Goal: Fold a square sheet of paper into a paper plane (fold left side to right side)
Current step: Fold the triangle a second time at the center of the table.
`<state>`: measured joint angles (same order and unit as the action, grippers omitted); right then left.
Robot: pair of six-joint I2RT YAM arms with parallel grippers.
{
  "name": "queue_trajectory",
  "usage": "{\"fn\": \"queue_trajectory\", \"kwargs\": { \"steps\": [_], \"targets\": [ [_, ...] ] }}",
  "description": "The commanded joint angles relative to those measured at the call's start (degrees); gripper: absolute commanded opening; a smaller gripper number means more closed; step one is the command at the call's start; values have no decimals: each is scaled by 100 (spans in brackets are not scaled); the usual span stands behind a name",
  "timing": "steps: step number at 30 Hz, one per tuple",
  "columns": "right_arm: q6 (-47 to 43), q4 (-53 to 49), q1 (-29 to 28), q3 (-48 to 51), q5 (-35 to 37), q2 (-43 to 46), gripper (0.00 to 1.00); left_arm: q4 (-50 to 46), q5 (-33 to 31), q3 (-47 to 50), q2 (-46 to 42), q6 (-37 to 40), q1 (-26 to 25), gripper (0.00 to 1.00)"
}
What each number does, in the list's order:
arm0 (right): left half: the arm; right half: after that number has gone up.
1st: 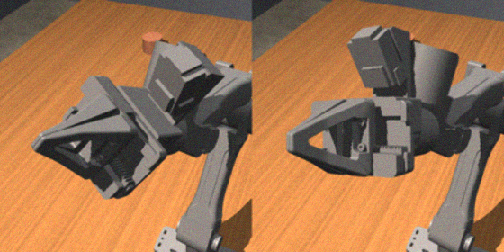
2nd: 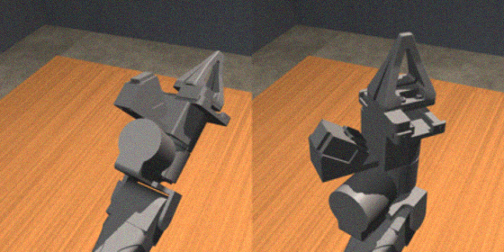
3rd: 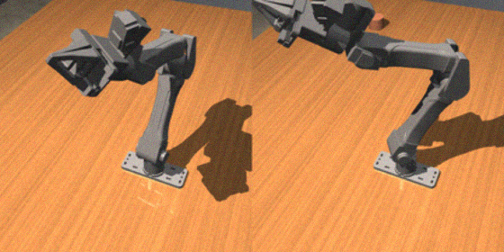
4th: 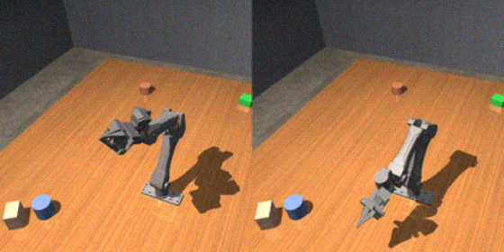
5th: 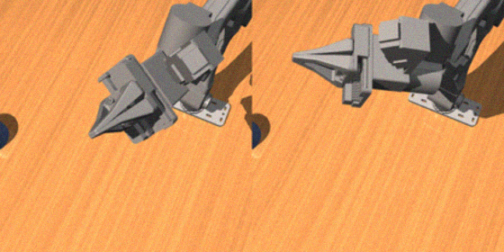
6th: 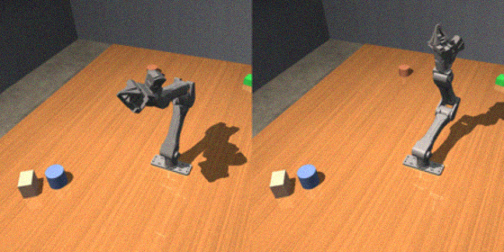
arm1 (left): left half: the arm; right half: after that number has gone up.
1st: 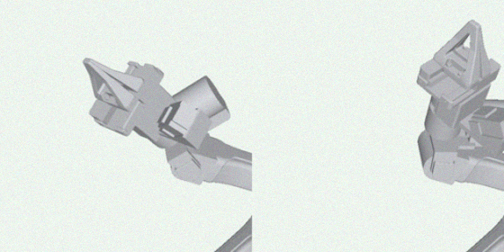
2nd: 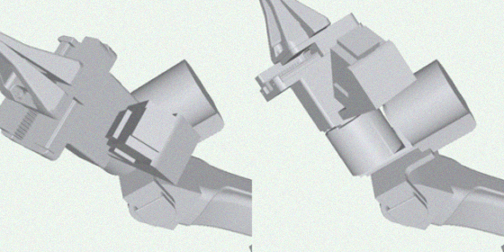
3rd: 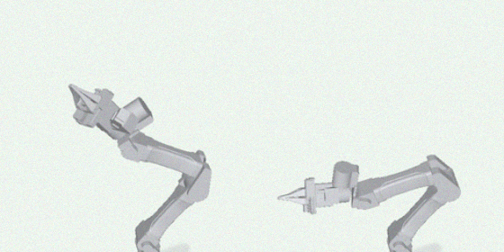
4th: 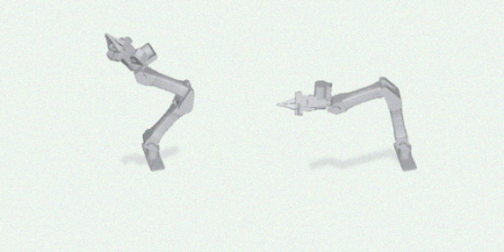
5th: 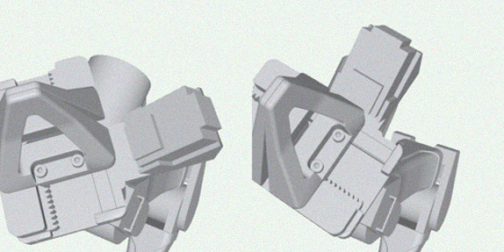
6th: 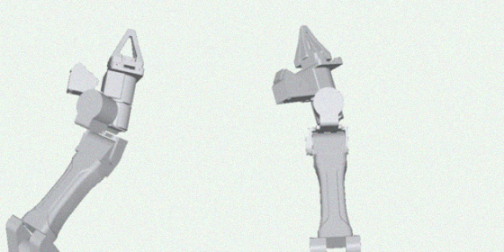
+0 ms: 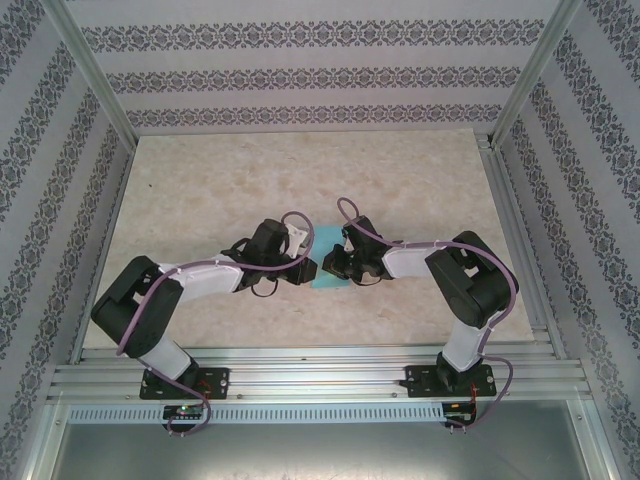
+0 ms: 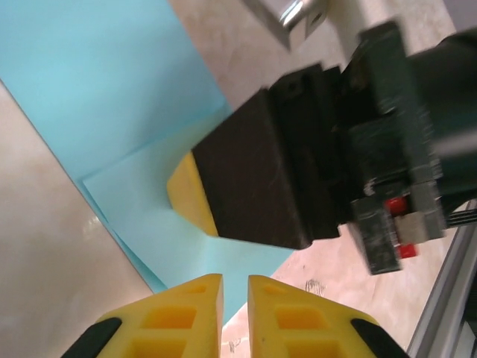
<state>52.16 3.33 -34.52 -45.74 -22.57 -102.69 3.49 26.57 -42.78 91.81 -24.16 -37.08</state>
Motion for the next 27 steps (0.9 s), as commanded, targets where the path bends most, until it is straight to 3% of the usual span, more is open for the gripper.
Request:
{"fn": "queue_trajectory", "kwargs": {
  "steps": [1, 27],
  "targets": [
    [-168, -562, -120, 223, 295, -205, 9, 270, 401, -82, 190, -442, 48, 15],
    [-180, -623, -117, 197, 294, -207, 10, -29, 247, 70, 890, -293, 38, 11]
  ]
}}
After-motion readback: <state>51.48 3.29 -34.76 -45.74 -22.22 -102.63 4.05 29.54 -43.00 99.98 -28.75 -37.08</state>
